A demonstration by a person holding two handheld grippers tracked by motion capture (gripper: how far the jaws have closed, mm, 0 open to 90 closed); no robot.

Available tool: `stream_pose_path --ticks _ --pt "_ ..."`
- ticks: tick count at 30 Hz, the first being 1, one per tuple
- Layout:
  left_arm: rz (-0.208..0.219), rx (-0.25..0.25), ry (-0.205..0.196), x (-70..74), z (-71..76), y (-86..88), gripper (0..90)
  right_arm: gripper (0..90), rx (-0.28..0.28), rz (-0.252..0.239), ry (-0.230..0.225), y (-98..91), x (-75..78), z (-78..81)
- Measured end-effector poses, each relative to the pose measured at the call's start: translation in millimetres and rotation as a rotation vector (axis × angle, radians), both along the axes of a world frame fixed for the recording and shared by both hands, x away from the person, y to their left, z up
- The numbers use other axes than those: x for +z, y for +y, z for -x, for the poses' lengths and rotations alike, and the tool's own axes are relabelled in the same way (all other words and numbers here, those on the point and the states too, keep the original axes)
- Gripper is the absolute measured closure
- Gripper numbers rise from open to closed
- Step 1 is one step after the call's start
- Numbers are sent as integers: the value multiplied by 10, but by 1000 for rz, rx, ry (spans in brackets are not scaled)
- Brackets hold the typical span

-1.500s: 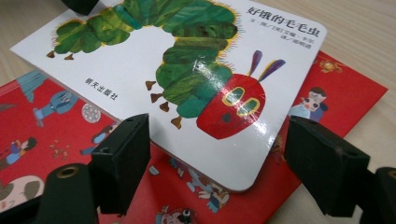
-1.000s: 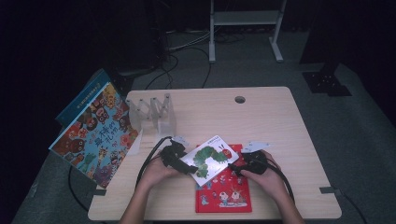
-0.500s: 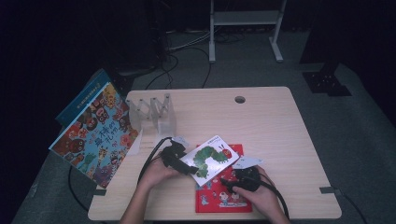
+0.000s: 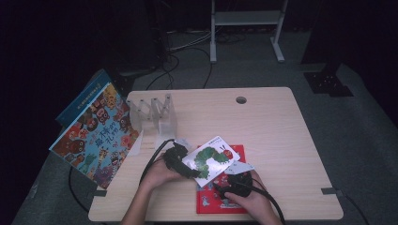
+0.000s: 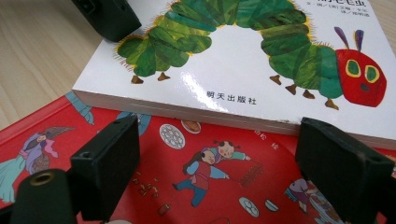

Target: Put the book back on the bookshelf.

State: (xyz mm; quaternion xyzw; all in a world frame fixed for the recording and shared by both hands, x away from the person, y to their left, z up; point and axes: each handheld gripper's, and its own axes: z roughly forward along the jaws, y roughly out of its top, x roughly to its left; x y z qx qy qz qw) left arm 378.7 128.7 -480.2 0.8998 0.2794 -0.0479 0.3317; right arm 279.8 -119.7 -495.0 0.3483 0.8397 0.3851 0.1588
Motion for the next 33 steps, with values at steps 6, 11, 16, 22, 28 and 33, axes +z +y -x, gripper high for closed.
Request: stream_pose_path --ticks 6,11,16,22,28,33 --pt "-8 19 6 5 32 -59 0 73 -10 6 7 7 -6 -24" --pt "-12 21 13 9 58 -109 0 31 -28 10 11 1 -16 -39" --pt "-24 23 18 18 83 -130 0 14 -33 9 9 -7 -24 -43" --pt "-40 27 21 33 90 -149 0 8 -26 6 3 -20 -33 -47" --pt "-35 27 21 62 91 -137 5 0 -20 -1 -2 -31 -46 -52" --pt "-4 37 17 102 97 -107 22 0 -20 -3 -4 -36 -49 -51"
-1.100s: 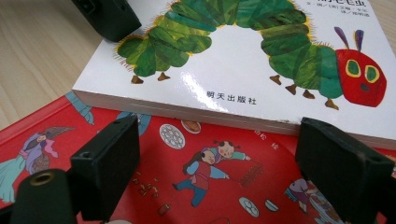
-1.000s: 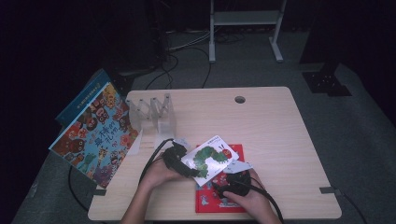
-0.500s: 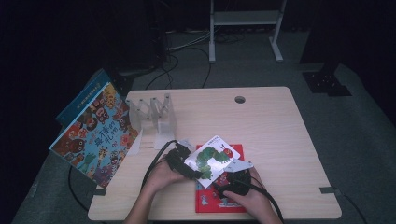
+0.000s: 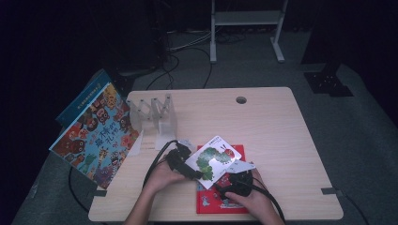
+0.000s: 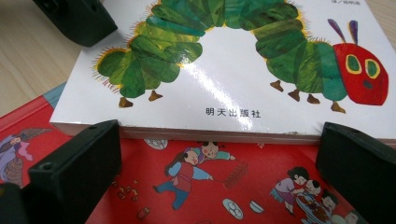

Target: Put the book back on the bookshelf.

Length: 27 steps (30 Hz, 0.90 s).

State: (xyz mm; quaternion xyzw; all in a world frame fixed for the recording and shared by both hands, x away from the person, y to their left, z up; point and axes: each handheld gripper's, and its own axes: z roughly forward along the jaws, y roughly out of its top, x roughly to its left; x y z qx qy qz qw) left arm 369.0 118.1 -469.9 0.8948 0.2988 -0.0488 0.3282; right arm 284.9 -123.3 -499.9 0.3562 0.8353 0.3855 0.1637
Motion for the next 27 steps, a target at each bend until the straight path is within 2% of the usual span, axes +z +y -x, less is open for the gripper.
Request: stream_pose_path --ticks 1,3,4,7,8,10,15,16,17,18,19,21,23,24,27 --pt "8 -4 -2 23 2 14 22 0 -1 -3 -1 -4 -3 4" --pt "53 1 -13 109 16 45 31 0 -3 -6 -2 -8 -5 6" --pt "53 1 -13 109 16 45 36 0 -3 -6 -2 -8 -5 6" --pt "80 -7 -41 234 51 55 37 0 -7 -6 -1 -9 -6 6" --pt "101 -20 -59 315 78 56 42 0 -6 -6 -4 -13 -7 5" --pt "106 -25 -66 360 94 56 49 0 -6 -6 -8 -16 -9 4" --pt "134 -60 -124 541 190 16 100 0 -11 -12 -10 -23 -15 5" --pt "158 -93 -104 559 203 2 158 0 -10 -13 -14 -27 -18 4" --pt "181 -142 -94 567 246 -90 225 0 -4 -11 -14 -28 -16 -2" --pt "181 -142 -94 567 246 -90 226 0 -4 -11 -14 -28 -16 -2" --pt "147 -139 -124 575 278 -184 227 0 -5 -12 -13 -28 -17 -1" --pt "146 -137 -124 582 280 -203 232 0 -5 -13 -14 -27 -18 -1" --pt "143 -123 -126 597 284 -208 279 0 -6 -15 -13 -27 -18 -1" --pt "139 -114 -134 605 277 -201 359 0 -5 -14 -12 -28 -17 -1" --pt "138 -81 -134 612 250 -201 444 0 -3 -14 -11 -31 -16 -2"
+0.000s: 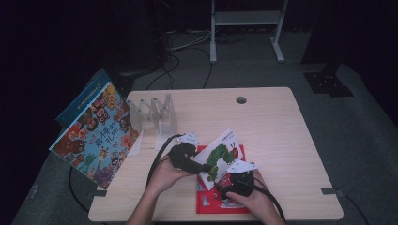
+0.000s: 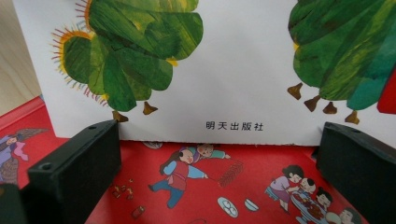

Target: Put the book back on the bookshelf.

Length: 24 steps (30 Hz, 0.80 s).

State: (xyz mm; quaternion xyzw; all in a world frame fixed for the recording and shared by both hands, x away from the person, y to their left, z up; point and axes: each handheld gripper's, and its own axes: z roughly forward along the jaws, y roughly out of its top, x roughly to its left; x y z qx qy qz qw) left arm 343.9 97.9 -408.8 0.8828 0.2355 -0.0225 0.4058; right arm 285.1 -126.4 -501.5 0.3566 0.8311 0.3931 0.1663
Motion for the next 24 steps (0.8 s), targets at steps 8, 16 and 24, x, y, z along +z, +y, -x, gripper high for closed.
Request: stream_pose_path --ticks 8,16,24 --pt "-36 3 0 44 -36 -25 592 0 4 2 -2 -7 0 -4" --pt "-46 1 2 88 -47 -31 668 196 9 7 -3 -94 63 -9" --pt "-102 -20 -19 199 -69 -33 728 214 -12 32 -17 -261 92 -74"
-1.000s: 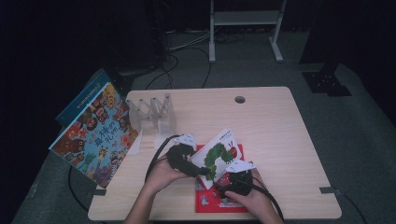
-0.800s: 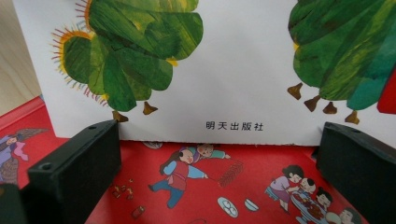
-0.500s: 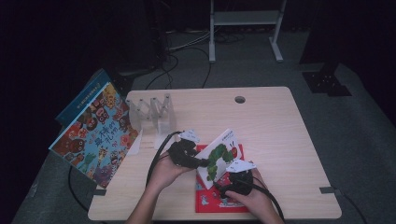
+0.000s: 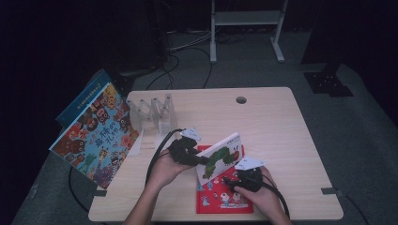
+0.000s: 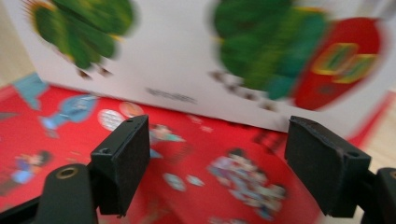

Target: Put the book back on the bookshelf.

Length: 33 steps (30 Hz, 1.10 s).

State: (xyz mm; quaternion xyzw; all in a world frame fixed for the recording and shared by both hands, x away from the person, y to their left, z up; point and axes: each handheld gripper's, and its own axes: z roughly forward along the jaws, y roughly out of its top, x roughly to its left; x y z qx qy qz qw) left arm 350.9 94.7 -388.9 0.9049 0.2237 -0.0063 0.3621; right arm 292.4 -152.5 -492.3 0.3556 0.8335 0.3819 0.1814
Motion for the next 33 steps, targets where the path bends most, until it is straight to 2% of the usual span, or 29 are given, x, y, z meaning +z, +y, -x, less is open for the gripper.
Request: stream_pose_path --ticks 2,3,4,5,6,7,8,10,11,12,13,16,24,27,30,33 --pt "-13 -1 1 22 -3 -11 740 216 -45 -17 -4 -181 27 -76" --pt "-13 -1 1 22 -3 -11 743 216 -45 -17 -4 -181 27 -76" --pt "-21 -4 4 31 -2 -19 745 216 -77 -21 -11 -323 47 -141" --pt "-21 -4 4 31 -2 -19 745 216 -77 -21 -11 -323 47 -141" --pt "-31 -13 -3 38 -6 -21 746 216 -111 -24 -16 -472 49 -211" --pt "-31 -13 -3 38 -6 -21 746 216 -111 -24 -16 -472 49 -211" --pt "-32 -9 -3 42 -4 -29 747 218 -151 -23 -6 -617 22 -282" --pt "-36 -9 -5 52 -8 -29 748 219 -196 -13 6 -740 -15 -342" --pt "-36 -9 -5 52 -8 -29 748 219 -196 -13 6 -740 -15 -342" --pt "-38 -13 -8 70 -19 -24 748 227 -237 12 15 -832 -45 -382" --pt "-35 -9 -9 83 -16 -23 749 227 -249 19 19 -868 -59 -398" --pt "-40 -9 -13 122 -19 -12 750 221 -276 13 35 -951 -89 -437" --pt "-48 8 -11 273 -37 122 752 205 -298 -16 54 -1011 -105 -469" --pt "-33 21 -10 323 -36 225 751 185 -303 -13 55 -1016 -106 -478" --pt "-3 54 -11 389 -8 391 751 182 -312 -14 55 -1017 -108 -485" --pt "7 69 -11 421 3 487 751 182 -319 -13 54 -1021 -108 -491"
